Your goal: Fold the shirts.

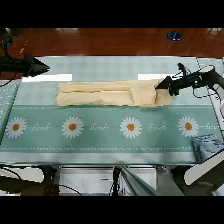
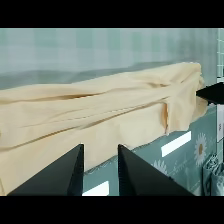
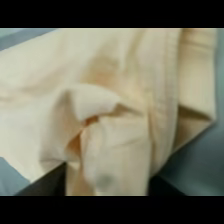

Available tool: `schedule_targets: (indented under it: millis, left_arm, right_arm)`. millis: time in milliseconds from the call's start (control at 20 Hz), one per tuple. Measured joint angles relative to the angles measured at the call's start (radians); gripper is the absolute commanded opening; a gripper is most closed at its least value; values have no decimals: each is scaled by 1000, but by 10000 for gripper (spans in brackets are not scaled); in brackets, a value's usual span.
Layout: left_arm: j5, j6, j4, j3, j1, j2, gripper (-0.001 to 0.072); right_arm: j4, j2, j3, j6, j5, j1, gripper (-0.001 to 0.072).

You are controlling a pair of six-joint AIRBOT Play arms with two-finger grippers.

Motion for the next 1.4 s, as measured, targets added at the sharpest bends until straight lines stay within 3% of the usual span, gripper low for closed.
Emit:
schedule_targets:
  millis: [200,250,450,650,1150,1400]
  left_arm:
    - [-6,-1,-1,0,-13,0,224]
    - [-11,-6,-3,0,-19,0,38]
    - [-19,-23,-53,0,-94,0,28]
    - [29,-50,-86,0,-258,0,28]
    - [342,-189,-98,0,-790,-60,27]
    - [465,-273,-99,0,-975,-154,27]
  right_arm:
    - [-12,18,2,-3,-31,55,29]
    - [-24,45,3,-7,-34,60,29]
    - [-49,212,5,13,-1,71,28]
    - [-144,392,5,69,51,73,29]
    - [-254,583,5,138,189,74,29]
    - [-269,634,5,142,222,74,29]
